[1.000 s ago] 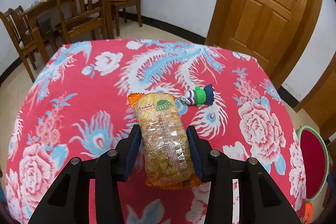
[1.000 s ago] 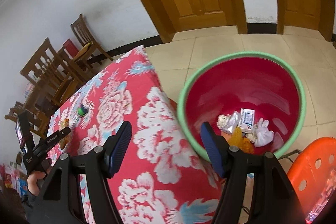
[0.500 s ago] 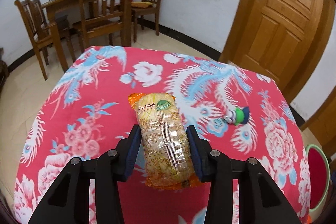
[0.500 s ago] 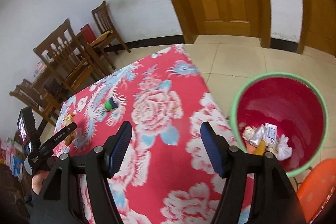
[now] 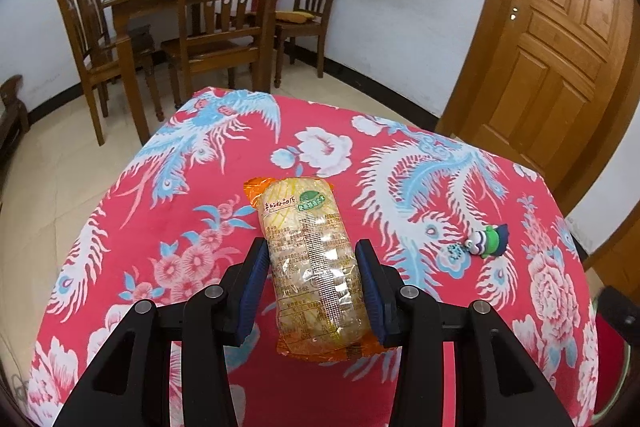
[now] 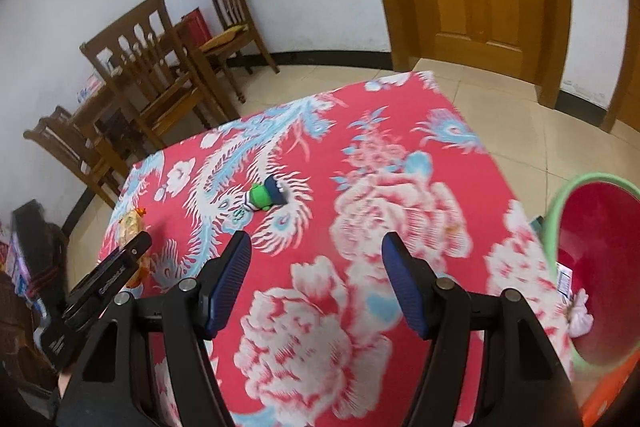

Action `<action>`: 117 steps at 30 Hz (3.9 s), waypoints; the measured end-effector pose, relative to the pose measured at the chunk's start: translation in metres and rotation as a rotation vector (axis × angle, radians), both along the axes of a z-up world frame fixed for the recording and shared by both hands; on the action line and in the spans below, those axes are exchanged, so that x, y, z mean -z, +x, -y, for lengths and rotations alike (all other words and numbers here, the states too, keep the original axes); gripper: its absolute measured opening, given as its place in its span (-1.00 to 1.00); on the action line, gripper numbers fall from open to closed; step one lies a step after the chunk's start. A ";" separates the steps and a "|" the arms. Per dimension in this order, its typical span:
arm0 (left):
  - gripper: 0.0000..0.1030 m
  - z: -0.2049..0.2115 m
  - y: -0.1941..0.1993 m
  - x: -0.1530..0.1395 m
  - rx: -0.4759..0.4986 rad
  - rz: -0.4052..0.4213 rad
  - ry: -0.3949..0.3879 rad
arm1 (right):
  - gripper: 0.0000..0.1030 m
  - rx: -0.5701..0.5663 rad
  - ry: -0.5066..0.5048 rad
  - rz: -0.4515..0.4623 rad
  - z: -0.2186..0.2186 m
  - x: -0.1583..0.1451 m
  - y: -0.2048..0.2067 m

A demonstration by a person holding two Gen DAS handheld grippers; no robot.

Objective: Collect trash
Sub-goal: 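Grasp the green-and-blue toy with the right tool while the left tool holds the snack bag, then carry the snack bag and toy over the red bucket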

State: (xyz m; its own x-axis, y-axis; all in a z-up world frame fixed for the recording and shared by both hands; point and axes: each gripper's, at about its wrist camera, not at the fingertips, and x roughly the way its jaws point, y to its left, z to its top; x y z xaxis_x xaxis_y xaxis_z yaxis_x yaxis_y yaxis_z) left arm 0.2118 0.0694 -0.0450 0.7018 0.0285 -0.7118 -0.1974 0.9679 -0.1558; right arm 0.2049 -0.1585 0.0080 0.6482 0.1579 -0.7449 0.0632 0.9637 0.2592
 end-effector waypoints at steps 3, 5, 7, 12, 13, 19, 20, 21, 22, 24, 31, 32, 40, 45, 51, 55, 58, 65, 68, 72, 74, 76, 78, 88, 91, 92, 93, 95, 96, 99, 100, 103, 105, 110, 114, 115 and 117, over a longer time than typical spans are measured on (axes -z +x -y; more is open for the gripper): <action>-0.12 -0.002 -0.001 -0.001 -0.007 0.006 -0.001 | 0.34 -0.025 -0.006 -0.020 -0.012 0.011 0.015; -0.12 -0.004 -0.002 0.000 -0.011 0.005 -0.006 | 0.35 -0.043 -0.021 -0.030 -0.020 0.018 0.026; -0.12 -0.005 -0.001 0.001 -0.015 0.001 -0.008 | 0.42 -0.058 -0.034 -0.030 -0.026 0.022 0.033; -0.12 -0.005 0.000 0.002 -0.015 -0.002 -0.008 | 0.45 -0.089 -0.068 -0.034 -0.039 0.032 0.053; -0.12 -0.005 0.000 0.002 -0.013 -0.003 -0.008 | 0.45 -0.095 -0.073 -0.035 -0.042 0.034 0.057; -0.12 -0.006 0.001 0.005 -0.015 -0.013 -0.015 | 0.49 -0.131 -0.133 -0.036 -0.061 0.043 0.077; -0.12 -0.007 0.001 0.005 -0.018 -0.014 -0.017 | 0.49 -0.140 -0.146 -0.033 -0.064 0.045 0.079; -0.12 -0.007 0.001 0.005 -0.019 -0.016 -0.018 | 0.49 -0.145 -0.153 -0.032 -0.066 0.045 0.082; -0.12 -0.007 0.001 0.006 -0.021 -0.018 -0.021 | 0.49 -0.149 -0.162 -0.031 -0.069 0.046 0.084; -0.12 -0.007 0.002 0.006 -0.021 -0.019 -0.022 | 0.49 -0.154 -0.170 -0.032 -0.071 0.048 0.088; -0.12 -0.006 0.001 0.007 -0.018 -0.021 -0.024 | 0.47 -0.156 -0.198 -0.071 -0.077 0.062 0.097; -0.12 -0.006 0.001 0.007 -0.017 -0.021 -0.024 | 0.40 -0.153 -0.212 -0.059 -0.078 0.063 0.096; -0.12 -0.005 0.001 0.007 -0.013 -0.023 -0.027 | -0.01 -0.182 -0.220 -0.046 -0.080 0.061 0.094; -0.12 -0.004 0.001 0.007 -0.012 -0.020 -0.028 | -0.01 -0.174 -0.182 -0.046 -0.073 0.058 0.091; -0.12 -0.001 0.002 0.007 0.000 -0.017 -0.026 | -0.01 -0.157 -0.146 -0.018 -0.058 0.043 0.074; -0.12 0.001 0.000 0.005 0.006 -0.009 -0.025 | -0.01 -0.144 -0.117 0.004 -0.045 0.028 0.057; -0.12 0.004 0.000 0.004 0.017 -0.003 -0.020 | -0.01 -0.132 -0.103 0.019 -0.035 0.018 0.043; -0.12 0.016 -0.004 0.001 0.059 0.013 -0.004 | -0.01 -0.086 -0.065 0.065 -0.006 -0.005 0.006; -0.12 0.021 -0.005 0.000 0.078 0.014 -0.003 | -0.01 -0.065 -0.054 0.084 0.006 -0.013 -0.008; -0.12 0.028 -0.006 -0.002 0.101 0.019 0.003 | -0.01 -0.029 -0.040 0.105 0.027 -0.024 -0.030; -0.12 0.033 -0.008 -0.005 0.114 0.023 0.007 | -0.01 -0.006 -0.035 0.112 0.037 -0.027 -0.042; -0.12 0.037 -0.011 -0.009 0.127 0.032 0.008 | -0.01 0.015 -0.033 0.116 0.045 -0.029 -0.050; -0.12 0.043 -0.016 -0.015 0.144 0.045 0.014 | -0.01 0.041 -0.026 0.118 0.057 -0.030 -0.059; -0.12 0.073 -0.037 -0.037 0.235 0.070 -0.013 | -0.01 0.161 0.011 0.126 0.110 -0.031 -0.095; -0.12 0.085 -0.043 -0.043 0.264 0.076 -0.022 | -0.01 0.190 0.029 0.126 0.125 -0.029 -0.105; -0.12 0.090 -0.045 -0.046 0.276 0.079 -0.022 | -0.01 0.203 0.033 0.127 0.131 -0.029 -0.109; -0.12 0.096 -0.048 -0.048 0.288 0.082 -0.021 | -0.01 0.211 0.034 0.127 0.135 -0.028 -0.111; -0.12 0.105 -0.050 -0.052 0.309 0.085 -0.022 | -0.01 0.232 0.045 0.127 0.145 -0.027 -0.117; -0.12 0.109 -0.051 -0.053 0.318 0.086 -0.023 | -0.01 0.239 0.047 0.128 0.149 -0.027 -0.119; -0.12 0.128 -0.054 -0.058 0.358 0.085 -0.026 | -0.01 0.269 0.055 0.127 0.162 -0.025 -0.129; -0.12 0.132 -0.056 -0.059 0.367 0.085 -0.026 | -0.01 0.278 0.057 0.127 0.167 -0.025 -0.131; -0.12 0.151 -0.060 -0.061 0.404 0.082 -0.024 | -0.01 0.302 0.069 0.128 0.181 -0.024 -0.139; -0.12 0.164 -0.062 -0.061 0.430 0.076 -0.023 | 0.00 0.320 0.077 0.129 0.190 -0.022 -0.145; -0.12 0.197 -0.067 -0.063 0.497 0.072 -0.003 | 0.00 0.373 0.091 0.115 0.213 -0.012 -0.155; -0.12 0.219 -0.071 -0.064 0.544 0.066 -0.004 | 0.00 0.408 0.107 0.088 0.230 -0.001 -0.161; -0.12 0.226 -0.072 -0.064 0.555 0.066 0.000 | 0.00 0.417 0.110 0.081 0.234 0.002 -0.163; -0.12 0.237 -0.073 -0.063 0.575 0.062 0.003 | 0.01 0.433 0.117 0.072 0.241 0.006 -0.167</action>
